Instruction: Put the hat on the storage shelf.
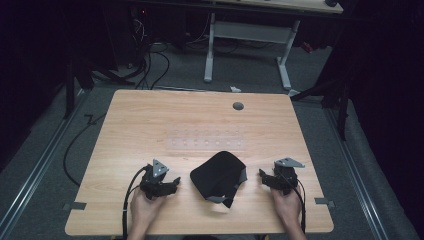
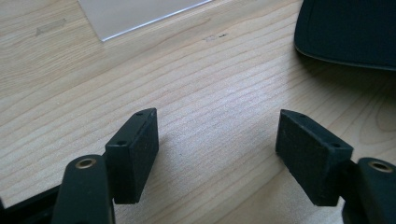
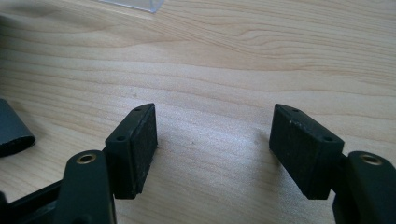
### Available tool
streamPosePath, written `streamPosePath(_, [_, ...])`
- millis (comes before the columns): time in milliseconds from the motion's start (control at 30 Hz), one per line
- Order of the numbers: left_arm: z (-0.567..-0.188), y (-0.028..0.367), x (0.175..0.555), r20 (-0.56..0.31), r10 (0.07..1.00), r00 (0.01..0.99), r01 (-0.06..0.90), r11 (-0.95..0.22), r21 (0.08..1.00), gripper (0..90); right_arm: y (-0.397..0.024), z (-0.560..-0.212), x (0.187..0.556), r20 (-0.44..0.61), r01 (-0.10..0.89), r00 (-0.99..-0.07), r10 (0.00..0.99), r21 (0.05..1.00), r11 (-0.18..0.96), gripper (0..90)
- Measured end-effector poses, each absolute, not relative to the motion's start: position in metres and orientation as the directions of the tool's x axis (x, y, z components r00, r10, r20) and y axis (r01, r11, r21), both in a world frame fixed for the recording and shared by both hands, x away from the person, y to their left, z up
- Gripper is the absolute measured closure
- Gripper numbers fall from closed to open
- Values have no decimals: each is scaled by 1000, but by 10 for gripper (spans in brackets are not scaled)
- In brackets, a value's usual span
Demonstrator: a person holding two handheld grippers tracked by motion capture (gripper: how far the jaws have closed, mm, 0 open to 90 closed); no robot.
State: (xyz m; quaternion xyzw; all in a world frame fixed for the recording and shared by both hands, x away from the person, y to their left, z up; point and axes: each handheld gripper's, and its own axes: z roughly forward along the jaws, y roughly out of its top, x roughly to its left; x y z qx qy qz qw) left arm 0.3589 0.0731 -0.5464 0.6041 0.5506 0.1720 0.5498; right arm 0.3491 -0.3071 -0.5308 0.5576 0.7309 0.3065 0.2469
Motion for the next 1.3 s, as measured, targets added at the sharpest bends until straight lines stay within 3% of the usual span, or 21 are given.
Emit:
streamPosePath(600, [-546, 73, 358, -397, 855, 333, 477, 211, 853, 284, -306, -531, 350, -19, 660, -282, 959, 722, 209, 308])
streamPosePath(933, [-546, 73, 358, -397, 856, 332, 477, 211, 853, 283, -307, -528, 343, -1, 652, -319, 948, 725, 220, 408])
streamPosePath(1300, [-546, 72, 358, -397, 856, 331, 477, 212, 853, 283, -307, -511, 320, 97, 606, -379, 920, 777, 168, 432])
